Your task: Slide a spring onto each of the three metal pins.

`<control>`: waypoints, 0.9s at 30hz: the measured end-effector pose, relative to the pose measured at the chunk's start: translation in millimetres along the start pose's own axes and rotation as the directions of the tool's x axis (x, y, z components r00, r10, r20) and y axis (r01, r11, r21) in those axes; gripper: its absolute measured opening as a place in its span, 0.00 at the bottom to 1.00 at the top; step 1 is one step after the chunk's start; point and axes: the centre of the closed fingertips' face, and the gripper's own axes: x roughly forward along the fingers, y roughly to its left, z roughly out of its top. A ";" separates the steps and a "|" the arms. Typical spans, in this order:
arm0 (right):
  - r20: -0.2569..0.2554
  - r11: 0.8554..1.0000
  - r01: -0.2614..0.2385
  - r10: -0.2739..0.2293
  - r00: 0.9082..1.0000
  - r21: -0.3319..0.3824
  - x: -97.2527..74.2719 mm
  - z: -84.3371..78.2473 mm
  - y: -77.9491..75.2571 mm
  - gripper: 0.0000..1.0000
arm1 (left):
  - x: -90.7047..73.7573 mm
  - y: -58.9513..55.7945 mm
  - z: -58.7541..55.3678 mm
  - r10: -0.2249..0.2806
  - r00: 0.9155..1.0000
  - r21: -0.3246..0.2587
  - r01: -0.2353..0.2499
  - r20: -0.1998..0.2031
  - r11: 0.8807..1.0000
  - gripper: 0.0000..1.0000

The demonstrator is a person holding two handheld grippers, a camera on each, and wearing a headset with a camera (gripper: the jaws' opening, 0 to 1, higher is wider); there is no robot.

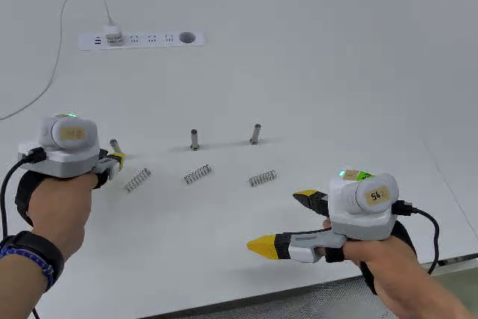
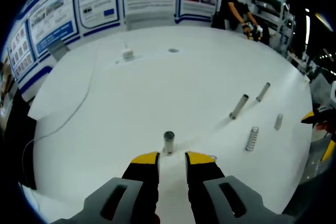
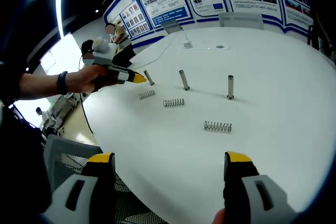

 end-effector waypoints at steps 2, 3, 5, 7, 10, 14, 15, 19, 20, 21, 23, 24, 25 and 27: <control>0.000 1.000 -0.001 0.001 1.000 -0.001 0.4 -0.2 1.1 0.87 | -2.0 -0.4 -4.0 -0.001 1.000 -0.004 0.001 -0.005 1.000 0.22; -0.001 1.000 -0.002 0.002 1.000 -0.002 0.5 -0.6 1.5 0.87 | -3.6 -0.1 -5.7 -0.001 1.000 -0.003 0.001 -0.006 1.000 0.21; -0.002 1.000 -0.002 0.002 1.000 -0.003 0.6 -1.2 1.8 0.87 | -5.0 0.1 -8.0 -0.002 1.000 -0.008 0.002 -0.008 1.000 0.22; -0.004 1.000 -0.002 0.002 1.000 -0.003 0.6 -1.8 2.3 0.87 | -6.6 0.1 -11.8 -0.005 1.000 -0.014 0.005 -0.017 1.000 0.23; -0.004 1.000 -0.003 0.003 1.000 -0.004 1.2 -2.2 3.2 0.87 | -9.4 0.8 -17.0 -0.007 1.000 -0.027 0.007 -0.022 1.000 0.24; -0.004 1.000 -0.005 0.005 1.000 -0.005 2.2 -2.2 4.4 0.87 | -13.9 -0.6 -25.9 -0.014 0.999 -0.034 0.013 -0.031 0.999 0.26; -0.004 1.000 -0.005 0.005 1.000 -0.006 2.6 -2.2 4.6 0.87 | -15.0 -1.0 -27.8 -0.017 0.999 -0.037 0.016 -0.032 0.999 0.27; 0.002 1.000 -0.007 0.007 1.000 -0.004 3.4 -1.0 6.0 0.87 | -22.1 -2.3 -35.3 -0.018 0.999 -0.047 0.017 -0.032 0.999 0.28; 0.002 1.000 -0.007 0.007 1.000 -0.004 3.5 -0.9 6.2 0.87 | -23.0 -2.4 -37.5 -0.018 0.999 -0.041 0.016 -0.036 0.999 0.29; 0.002 1.000 -0.006 0.006 1.000 -0.005 3.7 -1.0 6.4 0.87 | -24.6 -3.1 -40.0 -0.020 0.999 -0.042 0.018 -0.038 0.999 0.29; 0.002 1.000 -0.006 0.006 1.000 -0.006 4.0 -1.3 6.7 0.87 | -27.1 -4.2 -44.0 -0.024 0.999 -0.045 0.023 -0.041 0.999 0.30; 0.002 1.000 -0.006 0.006 1.000 -0.006 4.2 -1.4 7.1 0.87 | -27.7 -4.6 -45.9 -0.026 0.999 -0.044 0.024 -0.044 0.999 0.30; 0.003 1.000 -0.006 0.006 1.000 -0.006 4.4 -1.4 7.3 0.87 | -28.3 -5.1 -48.0 -0.027 0.998 -0.044 0.025 -0.048 0.999 0.31; 0.003 1.000 -0.006 0.006 1.000 -0.005 5.0 -1.6 7.1 0.87 | -30.1 -6.8 -51.8 -0.034 0.998 -0.044 0.032 -0.054 0.999 0.32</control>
